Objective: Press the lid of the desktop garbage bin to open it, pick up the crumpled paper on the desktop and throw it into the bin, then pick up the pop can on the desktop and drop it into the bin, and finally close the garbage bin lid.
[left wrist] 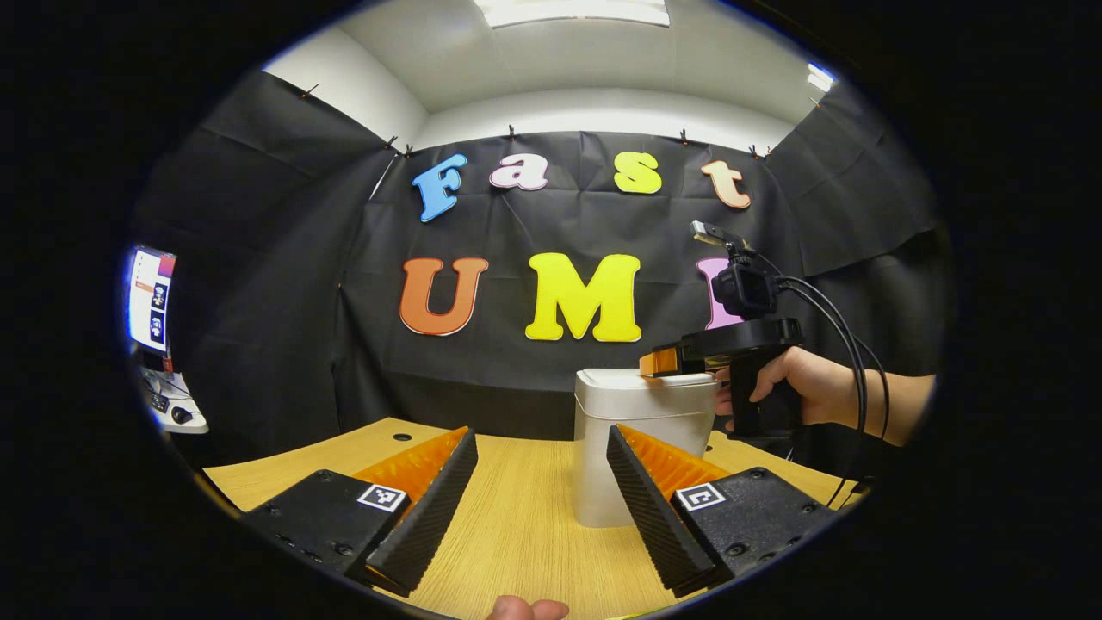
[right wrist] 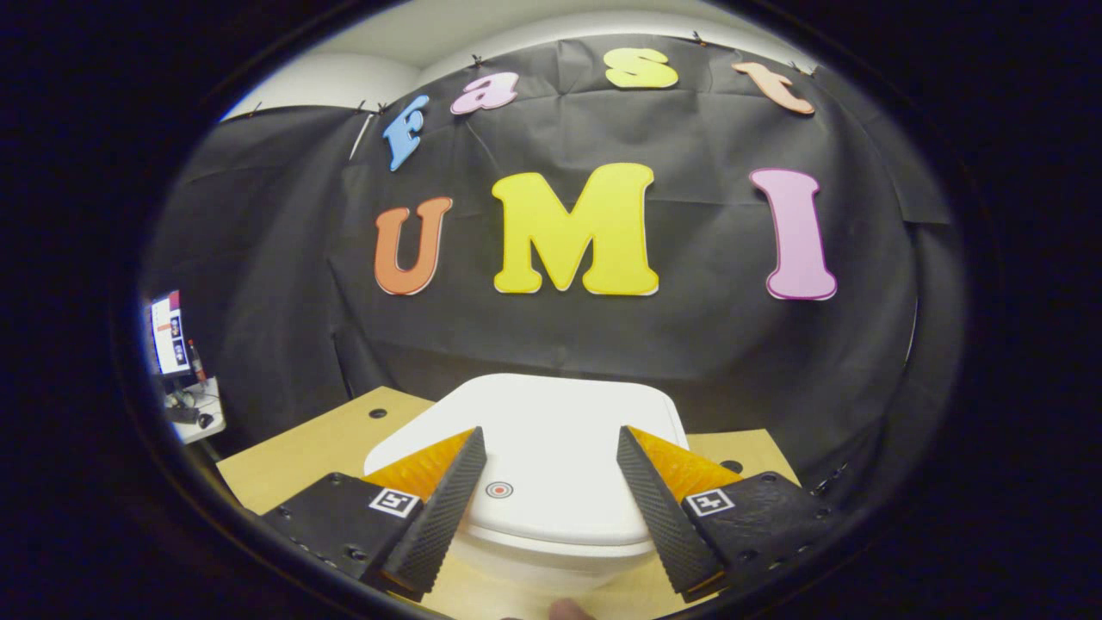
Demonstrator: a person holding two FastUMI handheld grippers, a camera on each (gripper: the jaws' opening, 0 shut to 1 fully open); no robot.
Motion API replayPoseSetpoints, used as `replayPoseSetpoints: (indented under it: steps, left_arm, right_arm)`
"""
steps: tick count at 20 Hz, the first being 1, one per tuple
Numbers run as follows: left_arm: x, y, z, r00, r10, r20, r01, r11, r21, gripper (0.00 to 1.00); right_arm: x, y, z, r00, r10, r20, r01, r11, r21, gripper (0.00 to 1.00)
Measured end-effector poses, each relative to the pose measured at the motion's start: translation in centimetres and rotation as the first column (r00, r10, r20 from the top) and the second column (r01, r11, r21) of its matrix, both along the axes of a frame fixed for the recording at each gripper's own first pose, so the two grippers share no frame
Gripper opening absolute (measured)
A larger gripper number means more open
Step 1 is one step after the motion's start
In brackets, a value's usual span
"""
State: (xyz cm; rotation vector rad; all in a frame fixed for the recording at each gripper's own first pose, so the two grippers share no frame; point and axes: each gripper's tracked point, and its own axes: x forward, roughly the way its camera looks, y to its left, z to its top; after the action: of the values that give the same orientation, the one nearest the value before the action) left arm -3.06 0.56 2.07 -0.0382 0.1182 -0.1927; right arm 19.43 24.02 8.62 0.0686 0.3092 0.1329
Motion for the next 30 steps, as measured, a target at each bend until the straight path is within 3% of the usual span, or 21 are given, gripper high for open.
replayPoseSetpoints:
  steps: [7,17,22,30]
  left_arm:
    - [0.3,-0.4,-1.3,1.0,0.003,-0.022,-0.003,1.0,-0.012,0.97]
    - [0.2,-0.8,-2.2,0.999,0.009,-0.043,-0.01,1.0,-0.01,0.98]
    - [0.6,-0.6,-1.5,0.999,0.037,-0.022,-0.037,0.999,0.012,0.98]
    - [1.6,-2.3,-1.2,0.999,0.05,0.014,-0.05,0.998,0.039,0.98]
  right_arm:
    - [-0.4,-0.2,-1.4,1.0,0.013,0.001,-0.013,1.0,0.002,0.97]
    - [-0.9,-0.1,-0.6,0.99,-0.044,0.134,0.04,0.999,0.035,0.96]
    - [-1.4,0.2,-0.4,0.984,-0.03,0.176,0.019,0.998,0.064,0.95]
    - [-6.1,-1.2,0.2,0.969,-0.004,0.248,-0.012,0.998,0.064,0.93]
